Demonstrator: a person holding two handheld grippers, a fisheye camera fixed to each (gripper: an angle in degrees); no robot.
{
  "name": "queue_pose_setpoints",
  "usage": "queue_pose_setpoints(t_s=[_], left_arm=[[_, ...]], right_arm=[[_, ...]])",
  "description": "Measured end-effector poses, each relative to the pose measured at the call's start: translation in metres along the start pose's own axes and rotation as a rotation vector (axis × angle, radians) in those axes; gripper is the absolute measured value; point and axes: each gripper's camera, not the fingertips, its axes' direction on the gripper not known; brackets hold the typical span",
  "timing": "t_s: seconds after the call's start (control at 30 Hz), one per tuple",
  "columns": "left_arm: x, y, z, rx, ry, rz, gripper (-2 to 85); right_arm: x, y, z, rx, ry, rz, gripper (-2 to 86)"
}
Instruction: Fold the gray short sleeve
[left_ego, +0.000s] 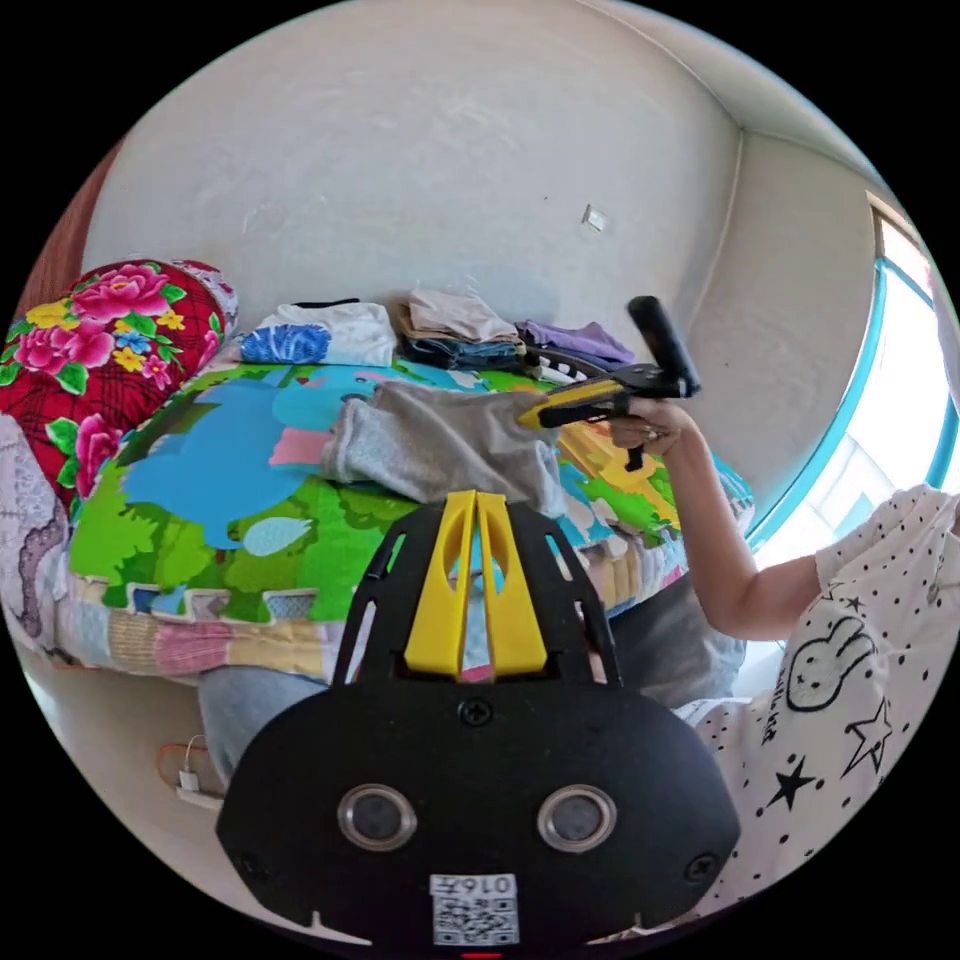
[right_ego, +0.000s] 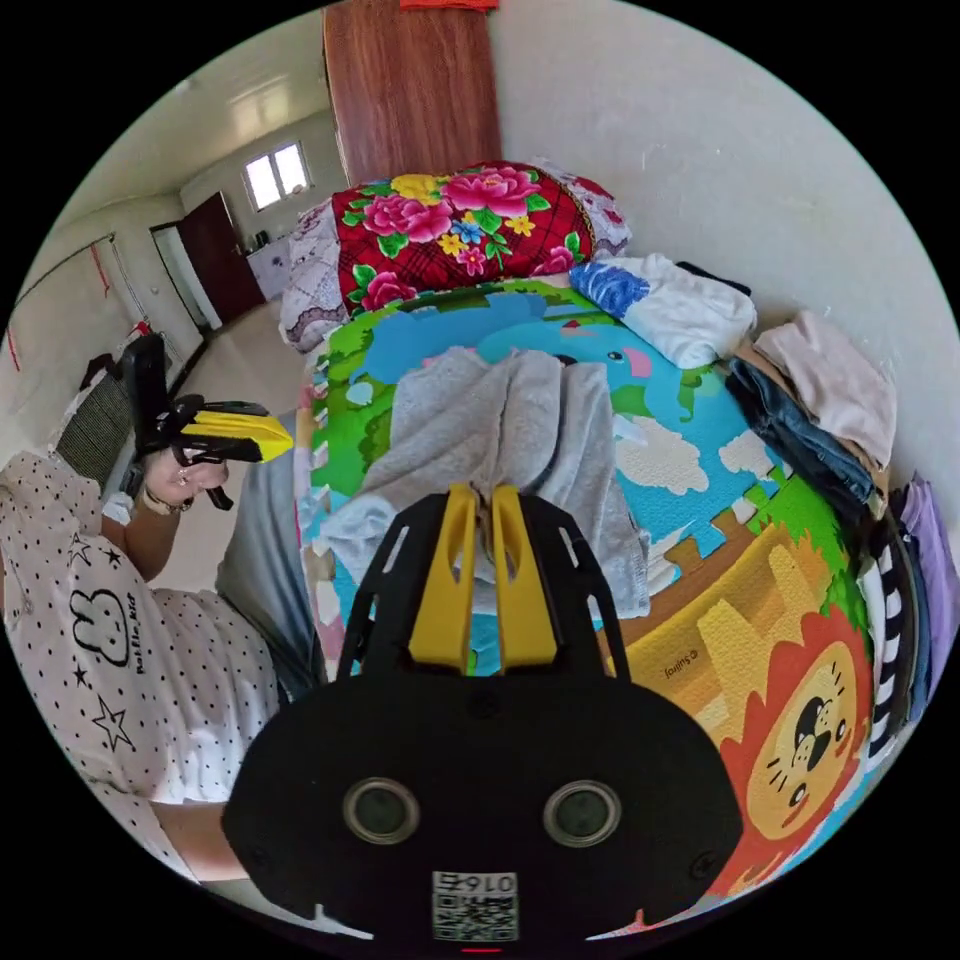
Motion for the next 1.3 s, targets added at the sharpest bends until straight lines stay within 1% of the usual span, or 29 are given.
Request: queue_pose_setpoints(t_s=[0.03, 0.07, 0.1, 0.13, 0.2, 0.27, 0.33, 0.43, 0.53, 0.6, 0.63, 0.7, 0.73, 0.77, 0.8, 0.83, 0.87, 0.9, 0.93, 1.0, 1.03, 1.1, 1.17, 1.23, 1.27, 1.3], left_arm=[[-0.001, -0.003, -0.007, 0.004, -0.027, -0.007, -1.0], [-0.004, -0.007, -0.02, 0.012, -0.084, -0.026, -1.0], [-0.007, -0.012, -0.031, 0.011, -0.15, -0.052, -1.0], [-0.01, -0.014, -0.036, 0.006, -0.185, -0.067, -1.0], [-0.018, -0.022, -0.053, -0.017, -0.315, -0.123, -0.9], [-0.023, -0.023, -0.063, -0.025, -0.37, -0.158, -0.9], [-0.026, -0.023, -0.072, -0.024, -0.369, -0.186, -0.8], [-0.026, -0.021, -0.081, 0.001, -0.325, -0.204, -0.1], [-0.019, -0.033, -0.084, 0.02, -0.282, -0.159, 3.9], [-0.009, -0.052, -0.08, 0.029, -0.212, -0.083, 8.6], [-0.008, -0.057, -0.077, 0.031, -0.187, -0.072, 9.6], [-0.008, -0.075, -0.06, 0.016, -0.108, -0.074, 9.8], [-0.009, -0.079, -0.053, -0.004, -0.1, -0.079, 9.3], [-0.013, -0.085, -0.039, -0.067, -0.103, -0.105, 6.4], [-0.014, -0.089, -0.031, -0.123, -0.109, -0.124, 1.3], [-0.01, -0.088, -0.033, -0.105, -0.101, -0.114, 0.8], [0.004, -0.085, -0.045, -0.036, -0.05, -0.026, 0.0], [0.018, -0.083, -0.055, -0.007, 0.034, 0.047, -0.4], [0.025, -0.082, -0.059, -0.006, 0.081, 0.08, -0.5], [0.045, -0.075, -0.077, -0.007, 0.254, 0.173, -0.7], [0.048, -0.072, -0.08, -0.007, 0.285, 0.182, -0.8], [0.056, -0.061, -0.091, -0.015, 0.359, 0.202, -0.8], [0.055, -0.053, -0.098, -0.026, 0.369, 0.193, -0.9], [0.048, -0.047, -0.106, -0.026, 0.363, 0.161, -0.9], [0.042, -0.045, -0.113, -0.016, 0.364, 0.145, -0.9], [0.036, -0.044, -0.12, -0.006, 0.365, 0.13, -0.9]], right_arm=[[-0.017, 0.0, -0.006, 0.049, -0.01, -0.034, 2.1], [-0.054, -0.001, -0.013, 0.12, -0.027, -0.111, 1.9], [-0.088, -0.002, -0.011, 0.154, -0.039, -0.171, 2.0], [-0.104, -0.003, -0.008, 0.155, -0.052, -0.199, 2.0], [-0.159, -0.01, 0.025, 0.045, -0.11, -0.3, 2.5], [-0.189, -0.016, 0.054, -0.062, -0.103, -0.32, 3.1], [-0.205, -0.018, 0.067, -0.107, -0.146, -0.309, 4.2], [-0.211, -0.01, 0.054, -0.092, -0.241, -0.382, 7.0], [-0.181, -0.003, 0.015, 0.029, -0.321, -0.291, 7.9], [-0.153, 0.009, -0.023, 0.176, -0.353, -0.206, 8.8], [-0.147, 0.012, -0.031, 0.209, -0.339, -0.179, 8.9], [-0.127, 0.023, -0.056, 0.303, -0.214, -0.047, 9.2], [-0.122, 0.024, -0.06, 0.314, -0.18, -0.011, 9.3], [-0.112, 0.025, -0.066, 0.324, -0.122, 0.068, 9.8], [-0.102, 0.025, -0.07, 0.323, -0.081, 0.155, 10.5], [-0.097, 0.024, -0.071, 0.322, -0.066, 0.198, 10.9], [-0.087, 0.023, -0.072, 0.323, -0.042, 0.285, 11.7], [-0.08, 0.022, -0.072, 0.322, -0.027, 0.354, 12.3], [-0.077, 0.021, -0.071, 0.319, -0.023, 0.379, 12.4], [-0.066, 0.009, -0.059, 0.245, -0.031, 0.456, 12.7], [-0.064, 0.004, -0.054, 0.215, -0.038, 0.467, 12.8], [-0.062, -0.017, -0.033, 0.097, -0.066, 0.486, 13.0], [-0.066, -0.031, -0.02, 0.03, -0.079, 0.476, 12.2], [-0.076, -0.044, -0.01, -0.021, -0.107, 0.437, 8.5], [-0.083, -0.051, -0.006, -0.055, -0.117, 0.401, 3.9], [-0.091, -0.056, -0.007, -0.085, -0.094, 0.366, 2.3]])
